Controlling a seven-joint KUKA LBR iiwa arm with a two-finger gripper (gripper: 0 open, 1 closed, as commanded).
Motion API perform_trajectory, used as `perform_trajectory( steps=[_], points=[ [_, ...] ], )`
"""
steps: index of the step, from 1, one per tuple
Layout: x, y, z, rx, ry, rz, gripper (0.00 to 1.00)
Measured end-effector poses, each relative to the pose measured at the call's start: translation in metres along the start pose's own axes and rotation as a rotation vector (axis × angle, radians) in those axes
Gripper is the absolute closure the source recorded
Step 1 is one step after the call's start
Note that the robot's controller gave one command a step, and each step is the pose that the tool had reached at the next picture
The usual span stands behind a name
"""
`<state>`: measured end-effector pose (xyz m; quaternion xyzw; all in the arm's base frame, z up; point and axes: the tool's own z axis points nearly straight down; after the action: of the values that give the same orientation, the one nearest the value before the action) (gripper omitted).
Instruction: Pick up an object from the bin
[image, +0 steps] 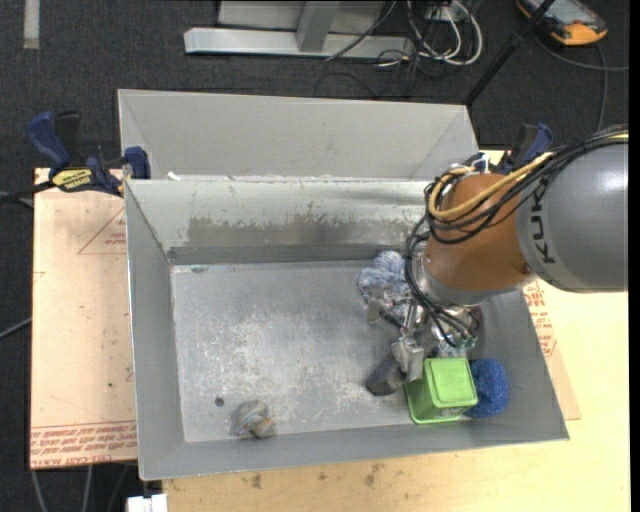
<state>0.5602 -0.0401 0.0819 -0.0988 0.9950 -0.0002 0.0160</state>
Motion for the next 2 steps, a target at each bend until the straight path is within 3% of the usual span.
perform_trajectory(
  steps=[1, 2],
  points=[
    [-0.020, -0.003, -0.027, -0.008, 0.027, -0.168, 0.00],
    [-0.035, -0.016, -0.039, -0.003, 0.017, -0.211, 0.00]
  ],
)
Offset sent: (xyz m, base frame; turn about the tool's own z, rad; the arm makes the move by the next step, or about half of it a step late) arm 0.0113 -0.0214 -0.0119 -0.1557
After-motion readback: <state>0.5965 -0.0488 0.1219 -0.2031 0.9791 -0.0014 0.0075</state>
